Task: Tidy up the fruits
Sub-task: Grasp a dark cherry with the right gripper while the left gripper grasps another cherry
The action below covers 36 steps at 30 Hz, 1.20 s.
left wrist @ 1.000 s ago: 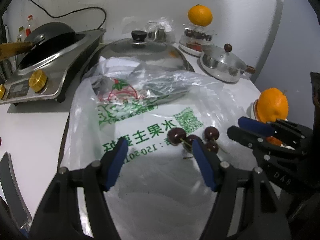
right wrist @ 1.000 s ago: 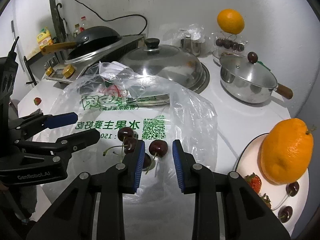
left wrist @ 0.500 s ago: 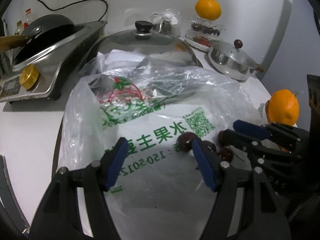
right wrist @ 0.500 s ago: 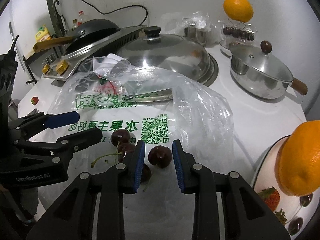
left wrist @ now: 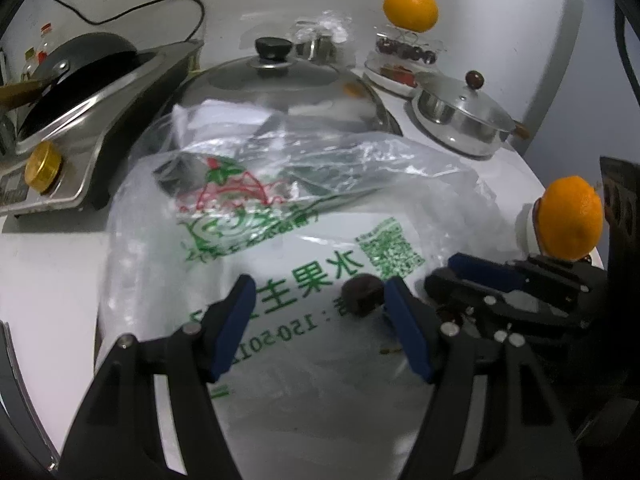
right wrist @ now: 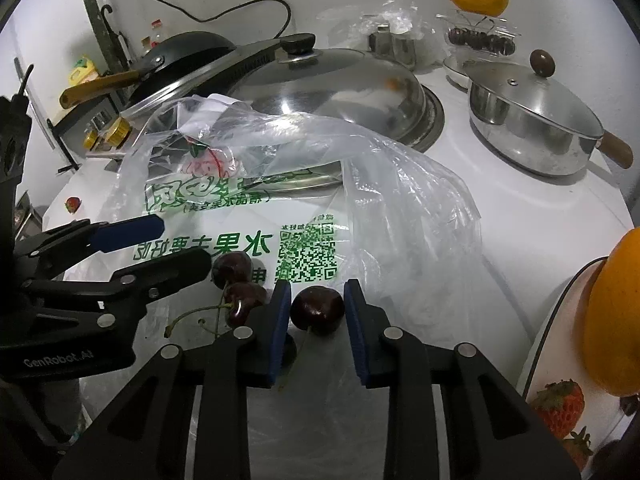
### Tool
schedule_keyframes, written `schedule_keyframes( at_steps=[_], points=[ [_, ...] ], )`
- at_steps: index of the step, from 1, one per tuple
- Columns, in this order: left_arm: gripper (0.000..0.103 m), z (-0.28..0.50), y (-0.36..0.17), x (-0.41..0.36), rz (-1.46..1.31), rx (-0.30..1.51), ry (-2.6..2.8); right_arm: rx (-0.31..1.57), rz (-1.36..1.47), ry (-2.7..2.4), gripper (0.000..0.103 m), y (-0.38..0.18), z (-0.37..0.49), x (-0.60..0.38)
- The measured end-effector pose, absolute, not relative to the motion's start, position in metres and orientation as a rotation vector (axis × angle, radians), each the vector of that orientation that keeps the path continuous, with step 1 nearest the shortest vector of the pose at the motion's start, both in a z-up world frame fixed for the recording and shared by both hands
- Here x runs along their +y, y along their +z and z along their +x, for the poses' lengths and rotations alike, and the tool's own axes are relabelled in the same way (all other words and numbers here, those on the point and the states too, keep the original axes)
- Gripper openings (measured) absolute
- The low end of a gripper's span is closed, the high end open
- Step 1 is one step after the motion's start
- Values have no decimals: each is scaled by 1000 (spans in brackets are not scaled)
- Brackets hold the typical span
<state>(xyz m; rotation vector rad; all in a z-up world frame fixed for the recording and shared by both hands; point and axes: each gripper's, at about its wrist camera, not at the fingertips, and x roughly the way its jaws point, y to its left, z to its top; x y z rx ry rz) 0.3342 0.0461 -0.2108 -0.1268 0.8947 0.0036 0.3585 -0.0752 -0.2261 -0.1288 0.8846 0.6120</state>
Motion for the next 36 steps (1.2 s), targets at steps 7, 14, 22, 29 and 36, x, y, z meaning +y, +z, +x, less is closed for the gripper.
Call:
schedule_keyframes(
  at_steps=[7, 14, 22, 29, 36],
  points=[
    [69, 348, -214, 35, -122, 923, 2, 840, -106, 621, 28, -217, 358, -86],
    [69, 364, -227, 32, -138, 970, 24, 822, -88, 630, 28, -211, 361, -95],
    [63, 364, -234, 39, -226, 991, -21, 812, -74, 641, 28, -210, 360, -98],
    [37, 360, -231, 37, -267, 982, -94, 808, -73, 642, 28, -209, 359, -98],
    [30, 360, -230, 31, -268, 977, -126, 804, -76, 640, 28, -207, 358, -99]
  ],
)
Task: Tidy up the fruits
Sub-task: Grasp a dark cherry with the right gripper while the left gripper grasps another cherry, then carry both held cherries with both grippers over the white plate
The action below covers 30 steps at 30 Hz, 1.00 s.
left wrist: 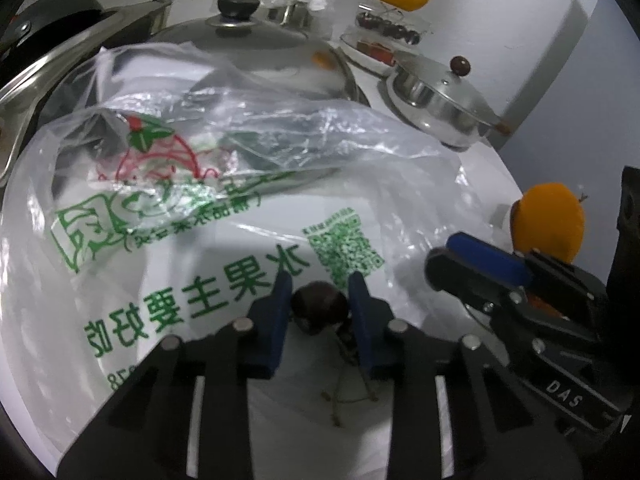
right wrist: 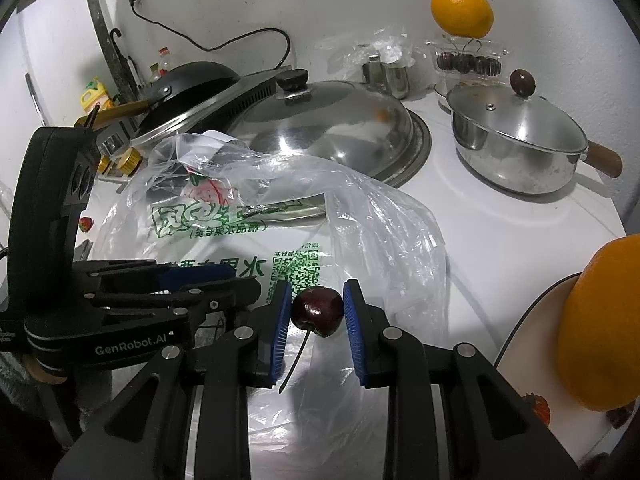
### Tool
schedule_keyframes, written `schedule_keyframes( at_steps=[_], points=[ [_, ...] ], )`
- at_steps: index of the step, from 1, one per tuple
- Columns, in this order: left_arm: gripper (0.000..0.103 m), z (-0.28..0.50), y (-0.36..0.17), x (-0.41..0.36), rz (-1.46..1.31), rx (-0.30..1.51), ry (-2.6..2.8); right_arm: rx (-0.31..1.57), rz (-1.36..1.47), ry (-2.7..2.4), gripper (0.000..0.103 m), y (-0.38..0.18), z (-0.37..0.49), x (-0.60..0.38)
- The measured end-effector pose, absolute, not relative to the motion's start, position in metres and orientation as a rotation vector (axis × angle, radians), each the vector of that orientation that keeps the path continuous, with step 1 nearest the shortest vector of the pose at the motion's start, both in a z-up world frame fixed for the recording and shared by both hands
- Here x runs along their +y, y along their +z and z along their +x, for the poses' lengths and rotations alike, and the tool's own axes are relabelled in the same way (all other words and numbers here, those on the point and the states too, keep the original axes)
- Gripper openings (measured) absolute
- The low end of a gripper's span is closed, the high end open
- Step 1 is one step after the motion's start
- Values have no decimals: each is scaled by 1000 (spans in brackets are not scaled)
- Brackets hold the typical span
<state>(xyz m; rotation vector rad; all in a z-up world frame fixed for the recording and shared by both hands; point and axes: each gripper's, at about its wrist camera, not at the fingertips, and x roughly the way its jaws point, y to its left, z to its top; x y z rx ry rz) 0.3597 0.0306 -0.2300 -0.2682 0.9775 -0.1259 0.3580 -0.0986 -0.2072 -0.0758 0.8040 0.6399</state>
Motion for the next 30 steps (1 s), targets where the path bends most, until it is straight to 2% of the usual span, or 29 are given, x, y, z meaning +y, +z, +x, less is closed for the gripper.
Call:
schedule_keyframes(
  at_steps=[30],
  points=[
    [30, 316, -175, 23, -217, 839, -138, 697, -99, 603, 29, -162, 320, -112]
  ],
)
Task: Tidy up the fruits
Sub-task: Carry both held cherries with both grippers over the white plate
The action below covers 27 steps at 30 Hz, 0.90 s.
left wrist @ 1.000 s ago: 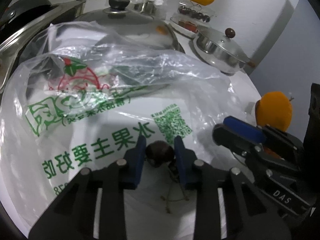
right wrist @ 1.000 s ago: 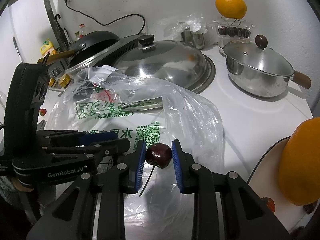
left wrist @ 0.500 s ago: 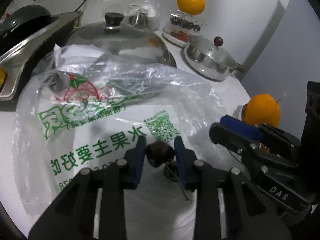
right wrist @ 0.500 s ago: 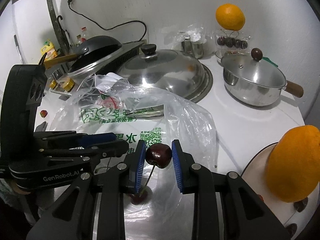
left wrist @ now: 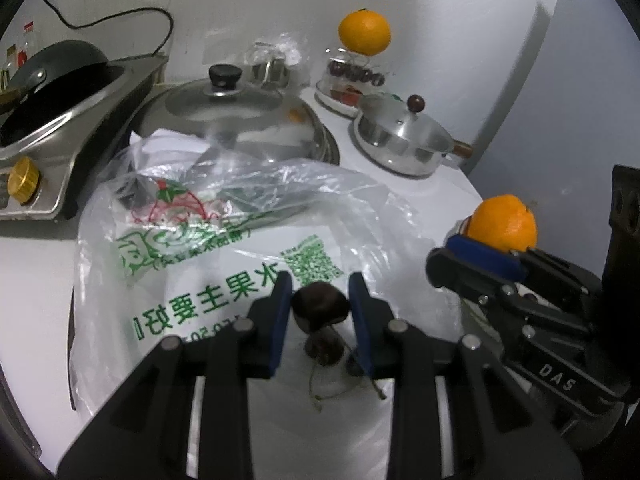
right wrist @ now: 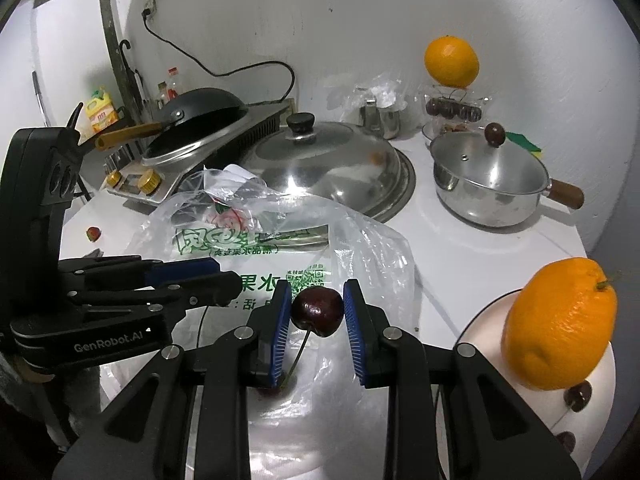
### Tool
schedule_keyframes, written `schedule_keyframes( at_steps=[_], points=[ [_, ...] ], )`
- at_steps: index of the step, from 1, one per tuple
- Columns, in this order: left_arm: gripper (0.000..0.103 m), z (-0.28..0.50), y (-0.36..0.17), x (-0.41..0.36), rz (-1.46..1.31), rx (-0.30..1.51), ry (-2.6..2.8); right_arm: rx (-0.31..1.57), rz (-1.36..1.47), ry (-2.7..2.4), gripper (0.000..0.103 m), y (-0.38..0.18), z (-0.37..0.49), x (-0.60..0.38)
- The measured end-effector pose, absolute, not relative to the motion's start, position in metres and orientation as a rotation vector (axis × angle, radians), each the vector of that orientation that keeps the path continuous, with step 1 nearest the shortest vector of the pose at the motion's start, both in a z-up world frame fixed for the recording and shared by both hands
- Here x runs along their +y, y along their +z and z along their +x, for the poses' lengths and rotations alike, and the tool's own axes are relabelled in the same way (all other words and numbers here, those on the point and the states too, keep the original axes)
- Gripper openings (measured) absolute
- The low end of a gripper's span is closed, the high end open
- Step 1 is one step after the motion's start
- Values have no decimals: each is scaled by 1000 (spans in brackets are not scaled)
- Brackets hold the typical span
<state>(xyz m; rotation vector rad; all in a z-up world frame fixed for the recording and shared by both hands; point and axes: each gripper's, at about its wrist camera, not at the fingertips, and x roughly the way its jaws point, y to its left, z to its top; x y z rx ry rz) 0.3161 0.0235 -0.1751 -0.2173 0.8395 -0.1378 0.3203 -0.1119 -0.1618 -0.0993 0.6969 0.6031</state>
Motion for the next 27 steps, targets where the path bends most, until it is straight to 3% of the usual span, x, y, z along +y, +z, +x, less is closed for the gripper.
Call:
schedule_keyframes(
  at_steps=[27],
  points=[
    [30, 291, -148, -34, -136, 795, -196, 642, -52, 529, 29, -147, 285, -174]
  ],
)
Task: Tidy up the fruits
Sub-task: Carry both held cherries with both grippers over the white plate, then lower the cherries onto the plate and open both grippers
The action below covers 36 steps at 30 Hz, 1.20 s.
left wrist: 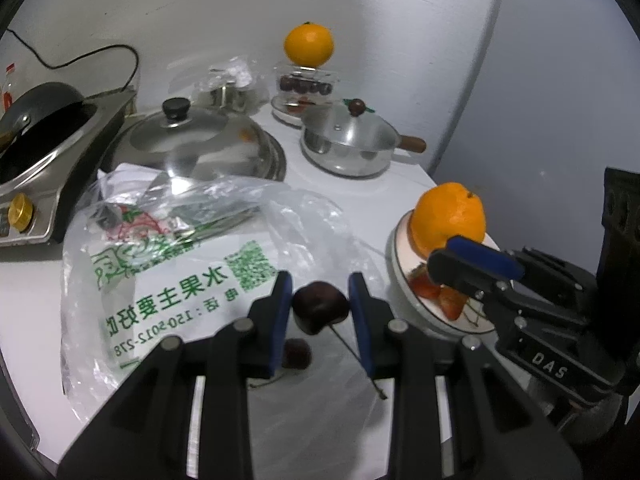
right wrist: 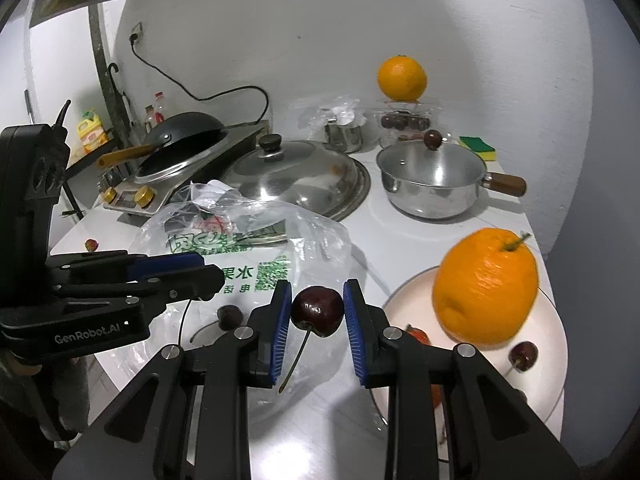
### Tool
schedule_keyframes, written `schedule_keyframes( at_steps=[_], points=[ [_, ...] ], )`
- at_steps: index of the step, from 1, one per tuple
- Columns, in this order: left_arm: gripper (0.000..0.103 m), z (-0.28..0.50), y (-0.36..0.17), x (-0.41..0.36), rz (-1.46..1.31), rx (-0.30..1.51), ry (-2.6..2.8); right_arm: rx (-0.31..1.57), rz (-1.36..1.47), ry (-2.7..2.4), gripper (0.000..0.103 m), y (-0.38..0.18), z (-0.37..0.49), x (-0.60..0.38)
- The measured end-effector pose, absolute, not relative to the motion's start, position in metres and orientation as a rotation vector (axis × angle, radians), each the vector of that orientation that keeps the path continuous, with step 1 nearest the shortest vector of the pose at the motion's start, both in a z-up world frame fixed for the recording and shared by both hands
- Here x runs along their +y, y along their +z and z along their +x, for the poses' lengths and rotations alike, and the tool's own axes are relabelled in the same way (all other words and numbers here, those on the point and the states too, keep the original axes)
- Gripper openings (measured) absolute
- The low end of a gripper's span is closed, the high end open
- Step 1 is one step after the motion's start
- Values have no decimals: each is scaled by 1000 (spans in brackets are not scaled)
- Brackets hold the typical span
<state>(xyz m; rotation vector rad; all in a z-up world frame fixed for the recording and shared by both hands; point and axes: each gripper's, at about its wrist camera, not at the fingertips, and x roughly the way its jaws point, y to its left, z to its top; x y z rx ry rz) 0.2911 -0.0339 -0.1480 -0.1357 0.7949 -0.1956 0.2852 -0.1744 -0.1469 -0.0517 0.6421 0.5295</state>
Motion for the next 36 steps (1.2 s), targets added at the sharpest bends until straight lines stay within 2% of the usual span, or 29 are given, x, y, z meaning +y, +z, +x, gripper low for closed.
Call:
schedule_keyframes(
  at_steps=[36],
  points=[
    [30, 314, -159, -151, -22, 849, -321, 656, 58, 371, 29, -164, 283, -299]
  ],
)
